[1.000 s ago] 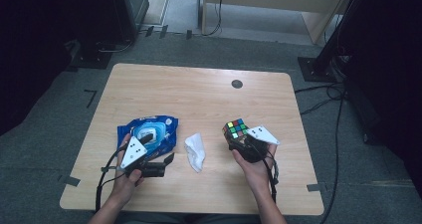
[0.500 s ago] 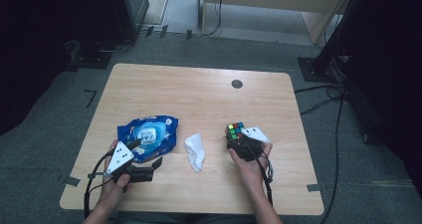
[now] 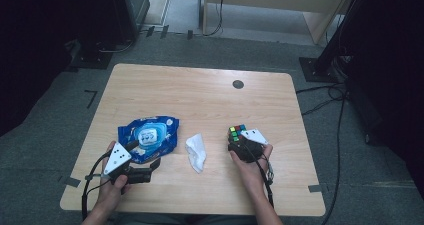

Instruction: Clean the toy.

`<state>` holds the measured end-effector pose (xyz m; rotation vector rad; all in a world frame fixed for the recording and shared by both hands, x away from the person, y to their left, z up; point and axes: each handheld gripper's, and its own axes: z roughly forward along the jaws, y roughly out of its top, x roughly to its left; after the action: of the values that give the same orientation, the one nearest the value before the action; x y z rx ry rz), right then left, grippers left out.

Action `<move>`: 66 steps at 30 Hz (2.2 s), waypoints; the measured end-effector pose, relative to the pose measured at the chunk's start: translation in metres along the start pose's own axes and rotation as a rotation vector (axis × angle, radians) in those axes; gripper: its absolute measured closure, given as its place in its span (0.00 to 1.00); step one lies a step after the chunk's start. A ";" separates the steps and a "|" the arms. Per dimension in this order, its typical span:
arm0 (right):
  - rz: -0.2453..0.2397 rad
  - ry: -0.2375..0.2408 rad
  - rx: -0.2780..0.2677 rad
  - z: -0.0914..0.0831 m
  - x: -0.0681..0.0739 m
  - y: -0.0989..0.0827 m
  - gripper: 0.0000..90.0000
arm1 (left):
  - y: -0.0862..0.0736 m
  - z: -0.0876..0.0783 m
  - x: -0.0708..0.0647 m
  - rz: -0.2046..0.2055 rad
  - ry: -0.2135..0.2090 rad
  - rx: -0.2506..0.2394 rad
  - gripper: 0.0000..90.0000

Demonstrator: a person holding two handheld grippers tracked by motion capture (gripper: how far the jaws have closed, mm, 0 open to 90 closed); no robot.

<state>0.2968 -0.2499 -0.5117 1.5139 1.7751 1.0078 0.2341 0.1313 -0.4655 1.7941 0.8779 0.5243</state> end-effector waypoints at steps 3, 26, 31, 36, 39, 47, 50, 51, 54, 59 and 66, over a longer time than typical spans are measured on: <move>-0.005 0.009 0.001 0.000 -0.001 0.000 0.38 | 0.000 0.000 0.000 -0.002 0.002 -0.002 0.04; 0.053 0.113 -0.049 -0.090 -0.081 0.010 0.00 | -0.007 -0.040 0.037 -0.043 0.089 0.013 0.04; 0.061 0.063 -0.015 -0.102 -0.108 -0.008 0.00 | -0.017 -0.050 0.050 -0.046 0.126 0.046 0.04; 0.065 0.032 0.026 -0.108 -0.126 -0.027 0.00 | -0.034 -0.056 0.063 -0.068 0.161 0.096 0.04; 0.058 0.012 0.045 -0.110 -0.137 -0.039 0.00 | -0.046 -0.057 0.071 -0.085 0.186 0.137 0.04; 0.077 0.000 0.114 -0.114 -0.161 -0.069 0.00 | -0.066 -0.057 0.086 -0.120 0.262 0.223 0.04; 0.079 0.015 0.139 -0.114 -0.166 -0.076 0.00 | -0.066 -0.054 0.086 -0.097 0.300 0.265 0.07; 0.077 0.009 0.147 -0.113 -0.166 -0.078 0.00 | -0.067 -0.051 0.086 -0.095 0.303 0.286 0.07; 0.066 -0.004 0.159 -0.112 -0.165 -0.079 0.00 | -0.068 -0.046 0.085 -0.087 0.302 0.343 0.07; 0.043 0.000 0.197 -0.109 -0.164 -0.079 0.00 | -0.069 -0.041 0.082 -0.064 0.301 0.391 0.07; 0.005 -0.020 0.216 -0.107 -0.158 -0.079 0.00 | -0.069 -0.040 0.085 -0.101 0.255 0.405 0.07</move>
<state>0.1945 -0.4283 -0.5265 1.6520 1.9167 0.8215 0.2385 0.2348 -0.5180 2.0599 1.3181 0.5455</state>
